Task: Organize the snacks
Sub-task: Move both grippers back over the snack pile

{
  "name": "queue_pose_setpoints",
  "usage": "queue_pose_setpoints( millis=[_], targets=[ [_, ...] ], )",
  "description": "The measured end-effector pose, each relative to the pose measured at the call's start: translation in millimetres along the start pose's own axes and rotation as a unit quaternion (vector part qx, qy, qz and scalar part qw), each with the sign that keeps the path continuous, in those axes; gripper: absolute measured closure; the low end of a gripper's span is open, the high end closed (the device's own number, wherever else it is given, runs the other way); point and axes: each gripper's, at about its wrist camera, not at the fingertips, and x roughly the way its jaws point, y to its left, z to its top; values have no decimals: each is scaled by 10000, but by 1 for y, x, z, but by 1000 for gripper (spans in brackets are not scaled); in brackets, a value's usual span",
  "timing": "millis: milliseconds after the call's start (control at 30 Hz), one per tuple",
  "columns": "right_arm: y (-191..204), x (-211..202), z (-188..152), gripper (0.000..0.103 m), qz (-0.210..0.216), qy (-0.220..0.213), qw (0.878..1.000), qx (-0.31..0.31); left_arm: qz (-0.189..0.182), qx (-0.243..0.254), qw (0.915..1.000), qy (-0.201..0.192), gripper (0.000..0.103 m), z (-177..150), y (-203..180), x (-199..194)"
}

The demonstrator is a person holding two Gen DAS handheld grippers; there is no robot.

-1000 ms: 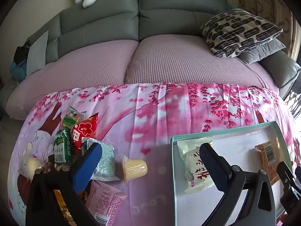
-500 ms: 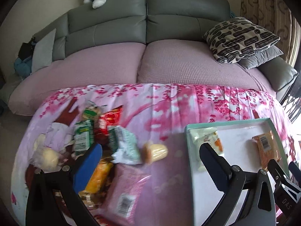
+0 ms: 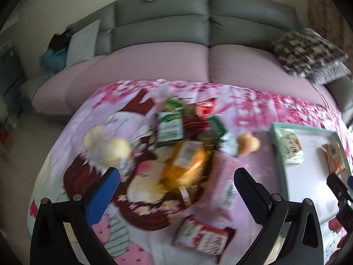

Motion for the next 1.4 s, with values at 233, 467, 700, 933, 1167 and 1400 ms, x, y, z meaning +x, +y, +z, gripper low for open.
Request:
queue_pose_setpoints(
  millis=[233, 467, 700, 933, 1167, 1400],
  targets=[
    [34, 3, -11, 0, 307, 195, 9987, -359, 369, -468, 9981, 138, 0, -12, 49, 2],
    [68, 6, -20, 0, 606, 344, 9951, -707, 337, -490, 9969, 505, 0, -28, 64, 11],
    [87, 16, -35, 0, 672, 692, 9905, -976, 51, -349, 9950, 932, 0, -46, 55, 24],
    [81, 17, -51, 0, 577, 890, 9897, -961, -464, -403, 9901, 1263, 0, -62, 38, 27],
    [60, 15, -53, 0, 420, 948, 9925, -654, -699, -269, 9884, 1319, 0, -65, 20, 24],
    [50, 18, -47, 0, 423, 984, 9932, -461, -816, -55, 9868, 1396, 0, -64, 8, 29]
  ],
)
